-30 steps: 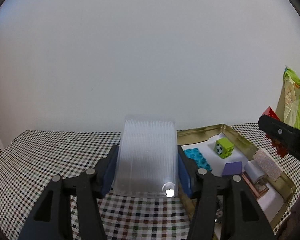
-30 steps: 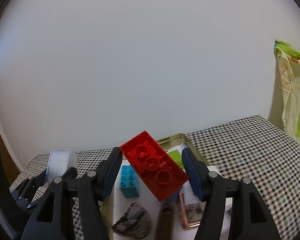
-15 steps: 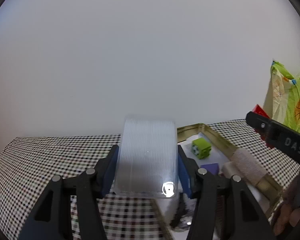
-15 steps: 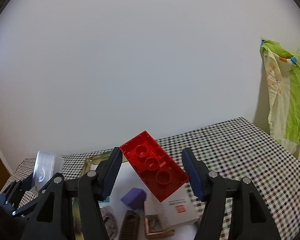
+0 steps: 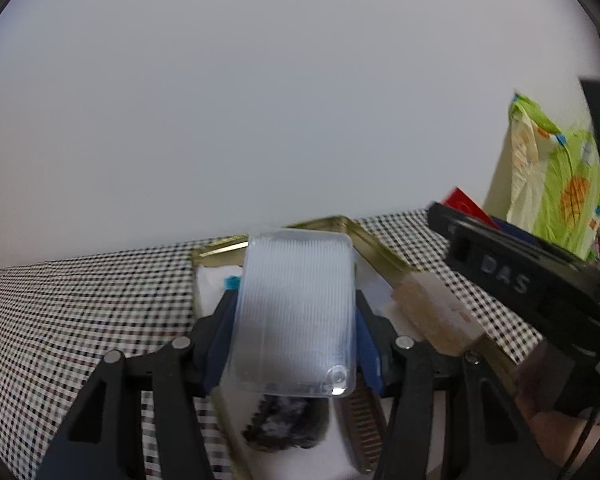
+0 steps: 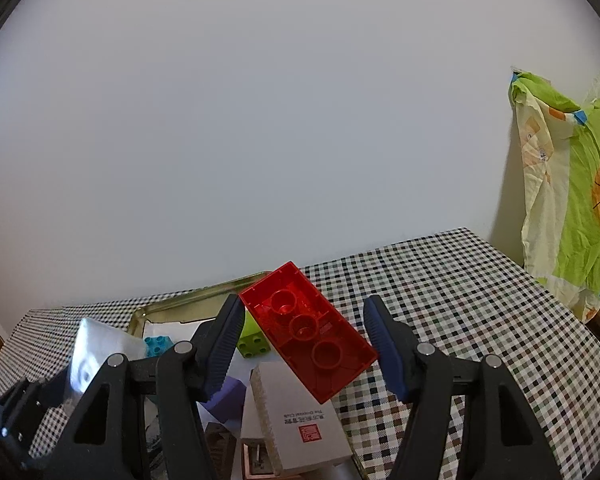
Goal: Organize rigid objects
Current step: 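Carry the white box with the left tool while the right tool carries the red brick over the tray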
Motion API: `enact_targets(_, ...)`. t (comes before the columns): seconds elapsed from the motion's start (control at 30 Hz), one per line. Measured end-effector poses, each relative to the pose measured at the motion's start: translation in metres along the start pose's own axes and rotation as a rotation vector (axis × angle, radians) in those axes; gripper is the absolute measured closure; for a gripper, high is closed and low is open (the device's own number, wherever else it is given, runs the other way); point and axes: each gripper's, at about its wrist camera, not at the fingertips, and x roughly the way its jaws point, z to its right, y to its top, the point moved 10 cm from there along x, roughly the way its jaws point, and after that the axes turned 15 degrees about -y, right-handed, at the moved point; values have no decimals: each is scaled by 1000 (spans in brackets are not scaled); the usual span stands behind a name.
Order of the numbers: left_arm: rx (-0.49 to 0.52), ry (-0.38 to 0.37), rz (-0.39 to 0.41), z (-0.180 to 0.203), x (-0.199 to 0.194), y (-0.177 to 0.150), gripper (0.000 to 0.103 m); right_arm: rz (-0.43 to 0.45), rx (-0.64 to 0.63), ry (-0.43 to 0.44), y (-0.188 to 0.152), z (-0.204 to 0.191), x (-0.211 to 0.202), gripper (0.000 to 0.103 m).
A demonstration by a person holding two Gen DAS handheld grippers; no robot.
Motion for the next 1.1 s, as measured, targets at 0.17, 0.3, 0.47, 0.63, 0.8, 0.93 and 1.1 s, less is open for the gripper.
enact_targets(0.17,28,-1,-32,2,11,-7,49,-13,-27,-9,-5,-8,3,39)
enact_targets(0.3,28,8,-43,-4,11,-10,49,-24,-46,-13,-8,-13,3,39)
enact_targets(0.47,31,-5,-76,-1,21,-16,49,-42,-73,-24,-16,-16,6,39)
enact_targets(0.63,48,5,-90,-3,21,-17,49,-60,-70,-20,-10,-11,13,39)
enact_targets(0.8,4,2,-134,-9,28,-20,49,-74,-94,-16,-19,-15,16,39)
enact_targets(0.93,13,8,-146,-7,30,-22,49,-84,-104,-18,-21,-15,18,39)
enact_targets(1.1,27,18,-155,-5,31,-23,49,-104,-109,-6,-27,-22,17,39)
